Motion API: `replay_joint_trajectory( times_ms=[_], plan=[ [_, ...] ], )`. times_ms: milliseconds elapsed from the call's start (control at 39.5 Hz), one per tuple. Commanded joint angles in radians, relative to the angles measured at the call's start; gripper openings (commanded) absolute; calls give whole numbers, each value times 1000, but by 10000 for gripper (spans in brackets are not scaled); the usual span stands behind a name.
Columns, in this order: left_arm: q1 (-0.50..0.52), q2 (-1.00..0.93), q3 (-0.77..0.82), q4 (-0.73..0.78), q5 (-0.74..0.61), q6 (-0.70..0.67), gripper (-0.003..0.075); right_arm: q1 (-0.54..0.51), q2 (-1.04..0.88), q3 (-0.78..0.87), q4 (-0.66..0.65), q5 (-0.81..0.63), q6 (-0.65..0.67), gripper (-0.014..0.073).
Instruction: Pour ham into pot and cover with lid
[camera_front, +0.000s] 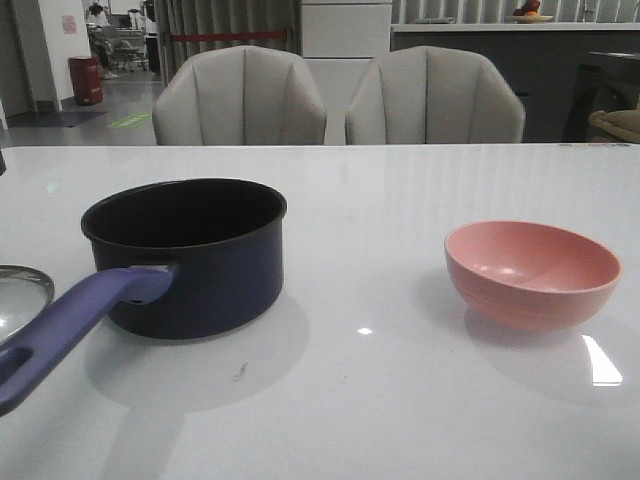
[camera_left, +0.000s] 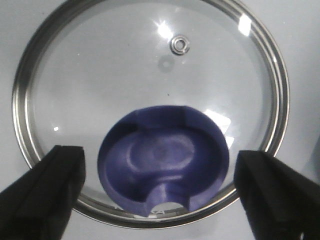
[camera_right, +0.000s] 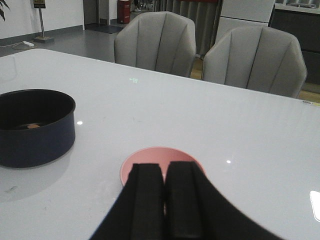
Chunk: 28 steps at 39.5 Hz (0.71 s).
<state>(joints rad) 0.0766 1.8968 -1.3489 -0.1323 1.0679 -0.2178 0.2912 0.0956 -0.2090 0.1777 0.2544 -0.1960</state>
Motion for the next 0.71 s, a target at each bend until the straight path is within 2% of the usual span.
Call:
replay_joint_trajectory(
  times_ms=[0, 279, 532, 684],
  plan=[
    [2, -43, -31, -23, -11, 21, 624, 3, 11, -27, -1, -77, -8, 155],
    [2, -43, -31, -23, -24, 23, 619, 3, 11, -27, -1, -77, -8, 155],
    [2, -43, -31, -25, -42, 23, 526, 3, 11, -27, -1, -77, -8, 155],
    [2, -35, -31, -33, -42, 23, 511, 3, 11, -27, -1, -77, -8, 155]
  ],
)
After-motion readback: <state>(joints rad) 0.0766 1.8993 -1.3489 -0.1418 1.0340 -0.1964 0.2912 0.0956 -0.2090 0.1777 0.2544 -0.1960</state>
